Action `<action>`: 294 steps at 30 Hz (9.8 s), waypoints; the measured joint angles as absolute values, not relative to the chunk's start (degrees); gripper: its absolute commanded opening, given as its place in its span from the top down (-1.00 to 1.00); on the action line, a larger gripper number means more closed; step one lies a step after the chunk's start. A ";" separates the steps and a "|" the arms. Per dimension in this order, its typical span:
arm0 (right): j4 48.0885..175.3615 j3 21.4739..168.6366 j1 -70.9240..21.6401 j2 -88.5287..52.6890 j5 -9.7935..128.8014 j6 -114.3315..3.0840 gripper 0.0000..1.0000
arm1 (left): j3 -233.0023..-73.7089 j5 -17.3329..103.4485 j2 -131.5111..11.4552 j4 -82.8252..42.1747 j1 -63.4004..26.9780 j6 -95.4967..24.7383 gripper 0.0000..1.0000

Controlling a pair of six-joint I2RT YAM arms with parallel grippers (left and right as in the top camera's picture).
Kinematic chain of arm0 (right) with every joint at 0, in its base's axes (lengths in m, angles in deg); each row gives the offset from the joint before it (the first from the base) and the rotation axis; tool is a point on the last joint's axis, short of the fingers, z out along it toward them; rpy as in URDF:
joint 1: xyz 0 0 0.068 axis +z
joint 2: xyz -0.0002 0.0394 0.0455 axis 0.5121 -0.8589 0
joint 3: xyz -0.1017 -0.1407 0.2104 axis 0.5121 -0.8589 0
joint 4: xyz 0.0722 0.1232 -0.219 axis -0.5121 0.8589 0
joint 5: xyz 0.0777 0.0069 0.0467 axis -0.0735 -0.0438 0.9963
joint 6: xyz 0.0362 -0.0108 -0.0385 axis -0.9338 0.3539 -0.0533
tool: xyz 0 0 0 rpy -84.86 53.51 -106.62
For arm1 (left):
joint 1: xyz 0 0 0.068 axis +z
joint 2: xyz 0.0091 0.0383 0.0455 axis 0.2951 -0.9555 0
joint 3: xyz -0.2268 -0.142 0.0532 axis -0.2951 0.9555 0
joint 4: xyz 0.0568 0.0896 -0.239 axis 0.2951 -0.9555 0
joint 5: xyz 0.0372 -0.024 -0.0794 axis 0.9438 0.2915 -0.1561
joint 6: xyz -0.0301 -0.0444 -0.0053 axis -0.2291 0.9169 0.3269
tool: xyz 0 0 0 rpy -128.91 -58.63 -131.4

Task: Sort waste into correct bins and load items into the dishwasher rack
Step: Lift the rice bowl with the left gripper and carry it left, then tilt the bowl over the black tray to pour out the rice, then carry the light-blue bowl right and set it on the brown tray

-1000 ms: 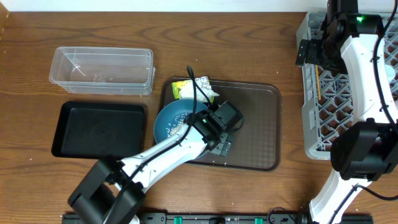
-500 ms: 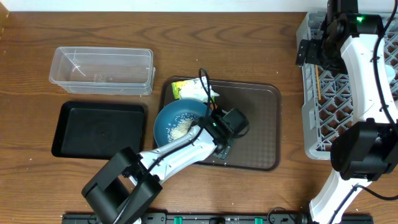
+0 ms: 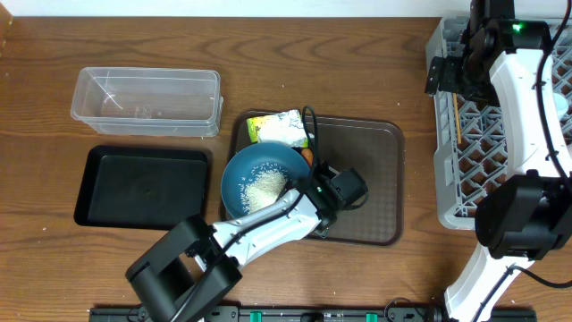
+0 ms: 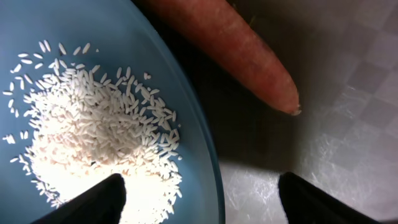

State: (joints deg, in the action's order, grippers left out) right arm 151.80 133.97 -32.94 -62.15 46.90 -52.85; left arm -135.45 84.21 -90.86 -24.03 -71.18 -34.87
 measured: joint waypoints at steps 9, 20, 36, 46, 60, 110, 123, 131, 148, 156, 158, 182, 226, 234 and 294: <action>151.80 133.97 -32.94 -62.15 46.90 -52.85 -0.98 | -135.45 84.41 -91.40 -23.55 -71.18 -34.01 -0.13; 151.80 133.97 -32.94 -62.15 46.90 -52.87 -0.98 | -135.45 85.29 -91.40 -23.57 -71.18 -34.21 0.29; 151.80 133.97 -32.94 -62.15 46.90 -52.85 -0.99 | -135.45 85.90 -91.40 -23.57 -71.20 -34.38 0.84; 151.80 133.97 -32.94 -62.15 46.90 -52.85 -0.98 | -135.45 85.83 -90.86 -24.45 -71.23 -34.56 0.87; 151.80 133.97 -32.94 -62.15 46.90 -52.85 -0.99 | -135.45 85.64 -80.74 -26.02 -71.23 -35.91 0.88; 151.80 133.97 -32.94 -62.15 46.90 -52.85 -0.99 | -135.45 45.57 -61.35 -25.06 -14.59 -43.61 0.88; 151.80 133.97 -32.94 -62.15 46.90 -52.85 -0.99 | -134.84 29.66 -61.35 -24.95 -4.10 -43.63 0.88; 151.80 133.97 -32.94 -62.15 46.90 -52.85 -0.98 | -134.45 21.07 -61.35 -24.86 2.67 -43.63 0.88; 151.80 133.97 -32.94 -62.15 46.90 -52.85 -0.99 | -131.89 3.74 -61.35 -24.88 19.87 -43.13 0.88; 151.80 133.97 -32.94 -62.15 46.90 -52.85 -0.99 | -131.89 -1.05 -61.42 -26.57 25.47 -42.89 0.88; 151.80 133.97 -32.94 -62.15 46.88 -52.85 -0.98 | -131.76 -2.19 -61.63 -26.63 25.95 -42.89 0.88; 151.80 133.97 -32.94 -62.15 46.90 -52.85 -0.98 | -128.29 -16.50 -73.17 -27.68 28.55 -41.58 0.88; 151.78 133.97 -32.94 -62.15 46.90 -52.85 -0.98 | -127.50 3.08 -39.93 -29.14 16.38 -36.88 0.88; 151.80 133.97 -32.94 -62.15 46.90 -52.85 -0.98 | -127.52 27.43 -30.29 -30.65 -6.24 -36.92 0.88; 151.78 133.95 -32.94 -62.15 46.88 -52.85 -0.98 | -130.80 75.62 -54.53 -26.35 -57.56 -32.90 0.14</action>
State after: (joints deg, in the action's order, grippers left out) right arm 151.78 133.95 -32.94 -62.15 46.88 -52.85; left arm -130.80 75.62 -54.53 -26.35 -57.56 -32.90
